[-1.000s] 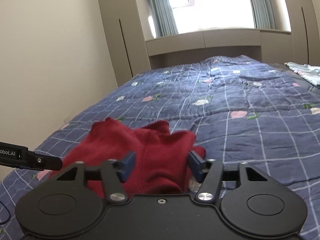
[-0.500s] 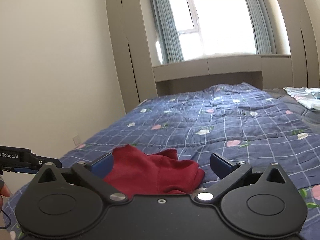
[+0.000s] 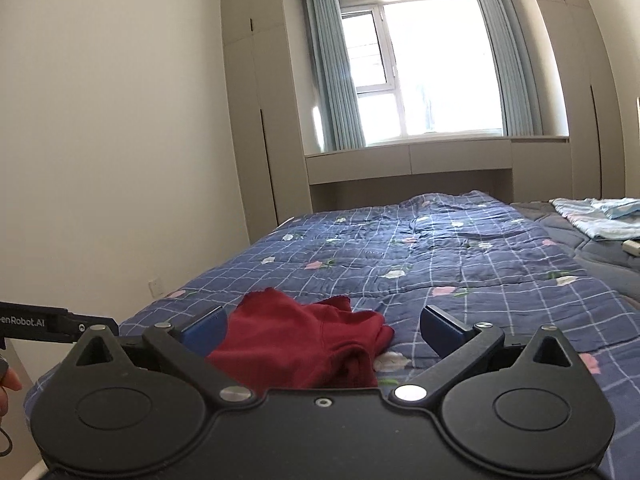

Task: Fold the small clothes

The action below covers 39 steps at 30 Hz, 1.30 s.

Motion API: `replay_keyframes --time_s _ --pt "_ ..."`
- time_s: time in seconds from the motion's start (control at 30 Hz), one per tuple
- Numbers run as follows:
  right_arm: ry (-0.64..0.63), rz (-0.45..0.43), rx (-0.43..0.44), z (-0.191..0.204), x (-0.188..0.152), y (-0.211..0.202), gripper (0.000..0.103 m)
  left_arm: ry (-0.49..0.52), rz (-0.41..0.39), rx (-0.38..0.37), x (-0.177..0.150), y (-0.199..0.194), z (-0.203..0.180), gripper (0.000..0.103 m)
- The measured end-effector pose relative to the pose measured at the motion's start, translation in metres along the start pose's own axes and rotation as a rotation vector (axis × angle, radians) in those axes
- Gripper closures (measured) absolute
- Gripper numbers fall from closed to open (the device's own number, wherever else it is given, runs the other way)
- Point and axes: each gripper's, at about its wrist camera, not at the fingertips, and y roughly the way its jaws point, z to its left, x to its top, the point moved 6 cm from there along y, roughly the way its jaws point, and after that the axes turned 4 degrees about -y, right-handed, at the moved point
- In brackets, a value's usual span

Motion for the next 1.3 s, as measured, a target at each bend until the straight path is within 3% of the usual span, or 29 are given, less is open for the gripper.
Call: replay_keyframes --time_s 0.3,0.7,1.3 --pt "-0.020 -0.004 -0.017 0.018 -0.023 -0.052 0.001 0.015 0.005 0.003 -0.042 -0.027 0.003 0.000" --pt "-0.065 0.012 -0.059 0.031 -0.062 -0.071 0.001 0.013 0.012 0.033 -0.091 -0.041 0.018 0.000" --pt "-0.068 0.042 -0.065 0.029 -0.073 -0.066 0.001 0.016 0.024 0.038 -0.094 -0.040 0.021 0.000"
